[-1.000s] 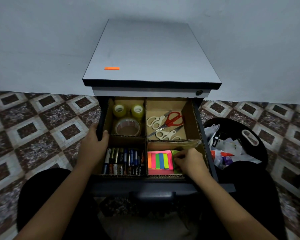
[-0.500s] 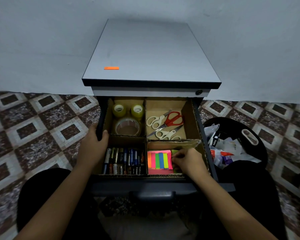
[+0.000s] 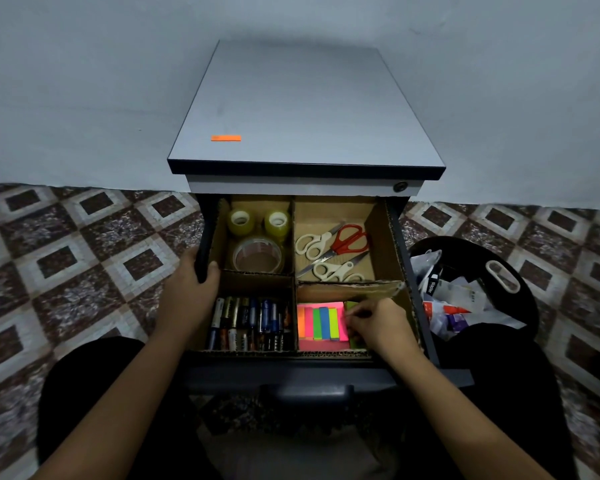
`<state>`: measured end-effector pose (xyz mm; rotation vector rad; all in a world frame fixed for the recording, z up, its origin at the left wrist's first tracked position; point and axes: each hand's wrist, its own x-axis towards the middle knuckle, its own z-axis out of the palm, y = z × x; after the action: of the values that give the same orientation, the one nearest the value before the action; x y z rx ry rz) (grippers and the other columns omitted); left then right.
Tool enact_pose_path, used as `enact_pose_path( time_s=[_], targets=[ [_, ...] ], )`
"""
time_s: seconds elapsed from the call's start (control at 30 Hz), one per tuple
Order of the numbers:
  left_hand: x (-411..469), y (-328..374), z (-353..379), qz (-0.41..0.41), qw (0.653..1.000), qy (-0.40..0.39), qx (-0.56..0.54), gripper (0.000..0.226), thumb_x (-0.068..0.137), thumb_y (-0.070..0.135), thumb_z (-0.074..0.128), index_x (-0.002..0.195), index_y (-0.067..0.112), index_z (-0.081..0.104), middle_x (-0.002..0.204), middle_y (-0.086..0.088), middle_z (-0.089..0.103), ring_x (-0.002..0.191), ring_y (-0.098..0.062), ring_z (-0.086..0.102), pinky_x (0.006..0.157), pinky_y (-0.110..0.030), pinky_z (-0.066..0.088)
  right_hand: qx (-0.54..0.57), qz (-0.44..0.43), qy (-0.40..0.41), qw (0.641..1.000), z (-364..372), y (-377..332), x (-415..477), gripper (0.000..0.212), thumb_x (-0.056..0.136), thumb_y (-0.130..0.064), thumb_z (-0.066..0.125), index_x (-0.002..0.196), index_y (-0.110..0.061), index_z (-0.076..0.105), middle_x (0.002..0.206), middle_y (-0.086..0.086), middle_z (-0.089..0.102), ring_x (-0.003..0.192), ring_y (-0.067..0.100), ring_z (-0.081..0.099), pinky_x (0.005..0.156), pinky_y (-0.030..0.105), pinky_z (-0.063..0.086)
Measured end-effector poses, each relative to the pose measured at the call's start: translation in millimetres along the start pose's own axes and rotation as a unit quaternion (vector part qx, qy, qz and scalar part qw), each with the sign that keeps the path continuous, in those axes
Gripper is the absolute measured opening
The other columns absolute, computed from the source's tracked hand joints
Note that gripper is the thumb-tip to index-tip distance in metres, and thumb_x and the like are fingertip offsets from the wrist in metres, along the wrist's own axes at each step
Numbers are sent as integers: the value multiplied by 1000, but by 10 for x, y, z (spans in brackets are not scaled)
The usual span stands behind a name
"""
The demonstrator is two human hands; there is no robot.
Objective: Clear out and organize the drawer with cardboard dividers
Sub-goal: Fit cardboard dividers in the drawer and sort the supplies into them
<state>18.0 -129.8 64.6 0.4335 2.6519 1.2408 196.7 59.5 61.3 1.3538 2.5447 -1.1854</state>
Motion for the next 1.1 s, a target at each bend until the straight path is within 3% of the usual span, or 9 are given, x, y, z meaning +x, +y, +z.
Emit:
enact_pose_path(
  time_s=[0.17,0.3,0.53,0.7,0.8,0.9,1.1],
  targets=[
    [10,-9,5,-4,1000,-2,4,43,98,32,44,138,15,38,123,-15,58,107,-30,56,75,-29,37,11,1,-1,1000,-26,-9,-20,10,88,-15,62,87,-15,72,76,-2,64,60,1,55,48,8,37],
    [20,-30,10,-7,1000,-3,0,45,98,32,44,139,16,37,126,-14,57,110,-30,55,77,-30,38,52,-16,20,998,-40,-31,-45,18,85,-16,65,71,-27,65,77,-2,66,68,11,58,65,22,49],
    [32,-42,14,-5,1000,-2,0,48,98,32,45,142,17,33,130,-13,54,115,-30,54,81,-31,40,71,-155,28,985,-297,-500,-129,8,86,-21,65,92,-21,70,85,-15,60,80,-3,53,60,3,36],
    [36,-18,19,-10,1000,2,15,48,98,31,45,142,16,33,135,-15,51,119,-32,51,88,-35,42,59,-250,62,964,-530,-1091,21,10,85,-23,67,94,-19,71,72,-15,60,62,-6,54,52,1,40],
    [55,-59,25,-5,1000,2,13,49,97,33,45,142,16,34,133,-13,53,117,-30,53,87,-34,43,26,-311,56,948,-613,-1487,199,15,88,-23,64,100,-17,70,85,-7,65,73,-3,56,62,2,42],
    [69,-71,28,-9,1000,-2,4,50,97,34,45,142,17,33,133,-12,53,117,-29,53,88,-34,44,-9,-364,56,930,-609,-1900,444,20,89,-21,62,105,-13,70,103,1,68,91,6,58,77,13,43],
    [73,-87,18,-2,1000,3,17,49,97,37,44,141,17,35,131,-11,55,115,-27,55,91,-36,46,-146,-402,41,903,-374,-2514,967,30,91,-19,57,118,-8,64,120,11,62,110,23,55,88,26,40]
  ],
)
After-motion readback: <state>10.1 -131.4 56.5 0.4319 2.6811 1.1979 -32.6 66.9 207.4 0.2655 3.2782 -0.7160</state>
